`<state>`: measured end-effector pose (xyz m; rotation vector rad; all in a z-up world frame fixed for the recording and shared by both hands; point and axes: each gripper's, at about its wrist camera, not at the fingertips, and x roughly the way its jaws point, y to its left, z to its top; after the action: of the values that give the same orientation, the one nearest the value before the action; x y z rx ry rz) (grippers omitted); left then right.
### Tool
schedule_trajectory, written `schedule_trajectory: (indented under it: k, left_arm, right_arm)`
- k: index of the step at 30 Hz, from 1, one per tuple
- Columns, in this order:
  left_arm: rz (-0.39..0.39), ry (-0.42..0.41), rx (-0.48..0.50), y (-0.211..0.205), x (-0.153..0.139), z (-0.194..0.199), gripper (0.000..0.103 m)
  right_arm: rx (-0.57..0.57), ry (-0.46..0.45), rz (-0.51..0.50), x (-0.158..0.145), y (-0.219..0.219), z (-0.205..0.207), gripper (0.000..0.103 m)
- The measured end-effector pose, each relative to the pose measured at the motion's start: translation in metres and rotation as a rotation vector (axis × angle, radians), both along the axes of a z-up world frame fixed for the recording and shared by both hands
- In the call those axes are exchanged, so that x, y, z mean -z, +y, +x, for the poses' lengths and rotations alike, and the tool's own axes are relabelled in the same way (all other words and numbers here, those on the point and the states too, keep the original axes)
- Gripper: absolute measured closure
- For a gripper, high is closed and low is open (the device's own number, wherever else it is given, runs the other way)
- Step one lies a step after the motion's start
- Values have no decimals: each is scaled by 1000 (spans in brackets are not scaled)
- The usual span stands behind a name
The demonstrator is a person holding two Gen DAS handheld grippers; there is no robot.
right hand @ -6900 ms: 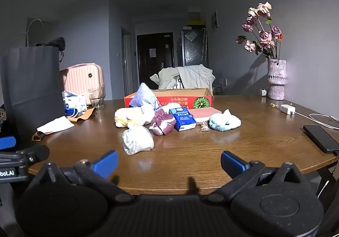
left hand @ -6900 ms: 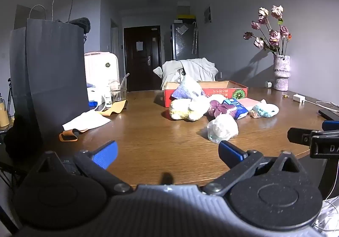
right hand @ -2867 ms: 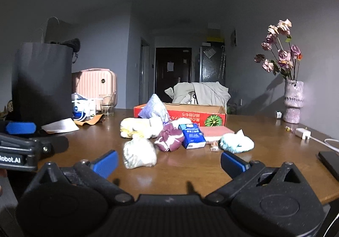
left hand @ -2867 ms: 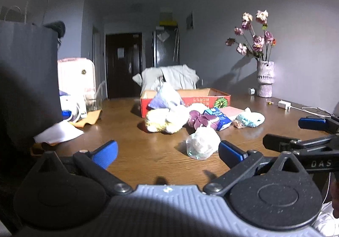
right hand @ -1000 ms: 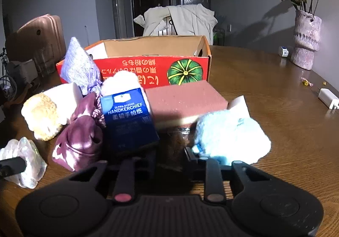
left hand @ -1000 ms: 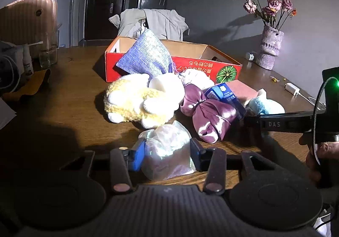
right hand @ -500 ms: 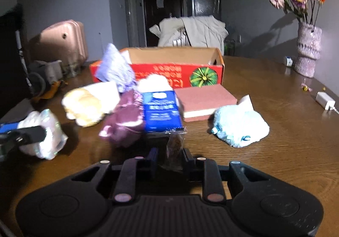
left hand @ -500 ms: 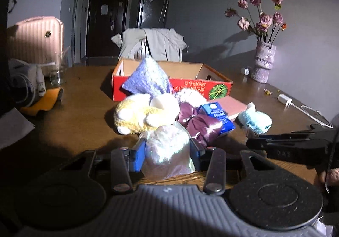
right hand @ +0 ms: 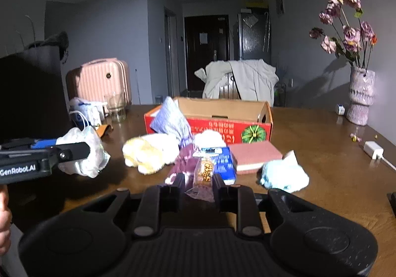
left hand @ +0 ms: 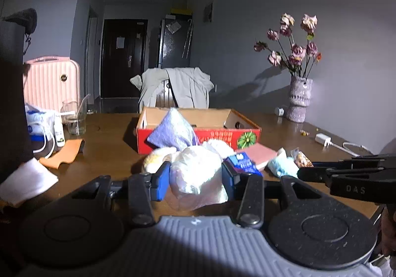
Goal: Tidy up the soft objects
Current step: 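Carry the plastic bag with the left tool into the cardboard box and release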
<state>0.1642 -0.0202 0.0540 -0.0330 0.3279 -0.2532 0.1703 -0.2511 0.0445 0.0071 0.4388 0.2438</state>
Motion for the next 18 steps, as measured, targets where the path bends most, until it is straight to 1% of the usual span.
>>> schedule_trajectory:
  k: [3, 7, 11, 13, 16, 18]
  left_arm:
    - [0, -23, -1, 5, -18, 19, 58]
    - [6, -37, -6, 13, -45, 61, 58]
    - [1, -6, 4, 19, -70, 122, 58]
    - [-8, 13, 5, 23, -79, 153, 58]
    - [-16, 47, 13, 27, -92, 207, 58]
    - [-22, 89, 19, 26, -94, 247, 58]
  right_arm:
    - [-17, -17, 16, -14, -4, 13, 80]
    - [-26, -38, 19, -37, -10, 49, 80]
    - [-30, -42, 9, -61, -16, 99, 80]
    - [-35, -33, 24, -70, -19, 127, 80]
    - [-46, 3, 43, -82, -25, 181, 80]
    - [-53, 40, 56, -86, -28, 218, 80]
